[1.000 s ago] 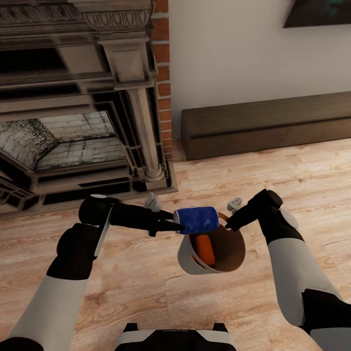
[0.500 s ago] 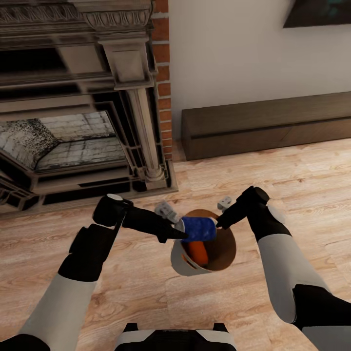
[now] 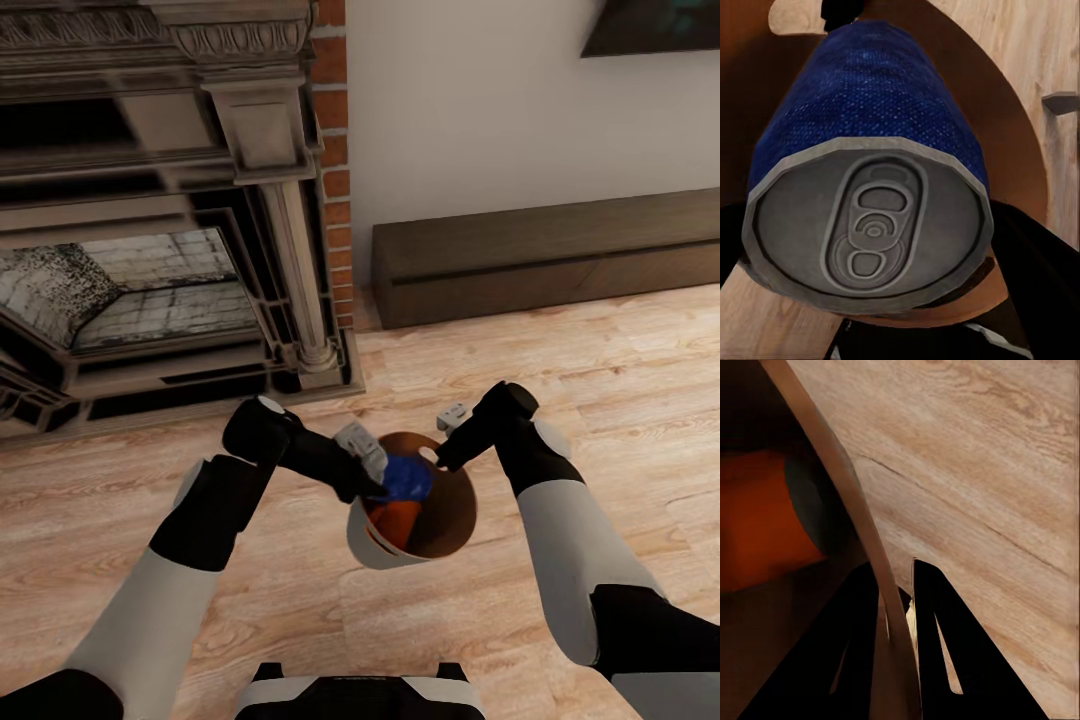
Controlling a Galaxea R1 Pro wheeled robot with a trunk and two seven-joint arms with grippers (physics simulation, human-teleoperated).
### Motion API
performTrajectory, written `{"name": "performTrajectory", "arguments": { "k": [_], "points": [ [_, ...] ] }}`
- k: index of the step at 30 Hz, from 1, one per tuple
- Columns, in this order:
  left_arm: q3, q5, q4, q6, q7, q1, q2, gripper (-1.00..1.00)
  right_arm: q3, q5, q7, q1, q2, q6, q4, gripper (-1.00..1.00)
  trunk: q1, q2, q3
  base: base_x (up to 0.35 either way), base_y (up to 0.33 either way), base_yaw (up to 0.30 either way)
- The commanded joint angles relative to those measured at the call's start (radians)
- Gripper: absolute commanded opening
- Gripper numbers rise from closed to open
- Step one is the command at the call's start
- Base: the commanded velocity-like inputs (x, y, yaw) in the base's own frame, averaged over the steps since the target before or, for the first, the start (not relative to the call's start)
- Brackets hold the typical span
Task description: Put the three can of soda from the living room inside the tash can in the kitchen.
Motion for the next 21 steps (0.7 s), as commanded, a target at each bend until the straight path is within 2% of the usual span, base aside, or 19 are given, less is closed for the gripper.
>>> {"name": "performTrajectory", "arguments": {
  "k": [1,5,8,21],
  "points": [
    [-0.004,-0.006,0.009,0.000,0.001,0.000,-0.004,-1.00,-0.001,-0.026,0.011,0.000,0.001,0.017,0.000,-1.00,0.000,0.000,0.000,0.028,0.000,0.000],
    [-0.071,-0.014,0.052,0.000,0.001,-0.002,-0.022,-1.00,0.019,-0.026,0.010,0.000,0.000,0.018,0.001,-1.00,0.000,0.000,0.000,0.069,0.000,0.000],
    [-0.098,-0.016,0.075,0.000,0.001,-0.002,-0.028,-1.00,0.025,-0.026,0.010,0.000,0.001,0.019,0.002,-1.00,0.000,0.000,0.000,0.098,0.000,0.000],
    [-0.120,-0.022,0.108,0.000,0.002,-0.002,-0.027,-1.00,0.029,-0.026,0.009,0.000,0.012,0.020,0.002,-1.00,0.000,0.000,0.000,0.120,0.000,0.000]
  ]
}}
